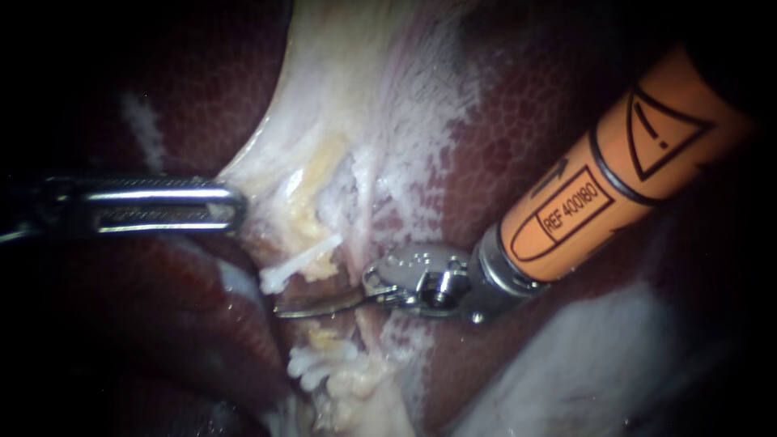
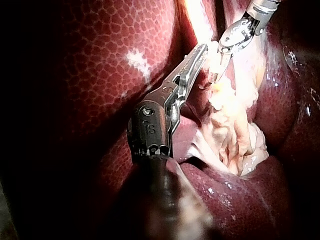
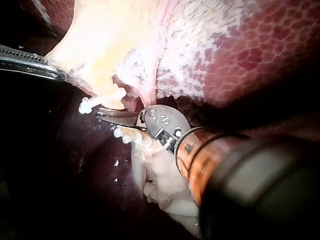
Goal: Go back from the cut left tube
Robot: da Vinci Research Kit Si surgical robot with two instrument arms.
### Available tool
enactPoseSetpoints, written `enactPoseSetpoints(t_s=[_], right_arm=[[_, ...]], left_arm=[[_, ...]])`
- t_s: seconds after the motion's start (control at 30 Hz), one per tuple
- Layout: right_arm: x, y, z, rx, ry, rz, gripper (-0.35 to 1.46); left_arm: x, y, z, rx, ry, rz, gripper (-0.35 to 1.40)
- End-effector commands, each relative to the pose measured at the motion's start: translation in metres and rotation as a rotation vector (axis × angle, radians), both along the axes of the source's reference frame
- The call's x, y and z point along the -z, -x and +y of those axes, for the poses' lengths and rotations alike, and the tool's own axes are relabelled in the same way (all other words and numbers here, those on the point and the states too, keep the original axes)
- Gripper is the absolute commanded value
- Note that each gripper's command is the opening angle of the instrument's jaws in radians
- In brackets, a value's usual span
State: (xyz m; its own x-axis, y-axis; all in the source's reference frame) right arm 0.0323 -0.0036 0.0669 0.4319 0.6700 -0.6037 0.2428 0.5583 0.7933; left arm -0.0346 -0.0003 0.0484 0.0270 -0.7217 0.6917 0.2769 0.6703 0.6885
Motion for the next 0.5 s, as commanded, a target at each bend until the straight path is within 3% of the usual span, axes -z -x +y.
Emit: enactPoseSetpoints(t_s=[0.03, 0.43, 0.5], right_arm=[[0.0000, 0.0000, 0.0001, 0.000, 0.000, 0.000, -0.35], [0.0000, 0.0001, 0.0001, -0.007, -0.002, 0.006, -0.35], [0.0000, 0.0001, 0.0001, -0.014, -0.004, 0.011, -0.03]], left_arm=[[0.0000, 0.0000, 0.0000, 0.000, 0.000, 0.000, -0.35], [0.0000, 0.0000, 0.0000, 0.000, 0.000, 0.000, -0.35], [0.0000, 0.0000, 0.0000, 0.000, 0.000, 0.000, -0.35]])
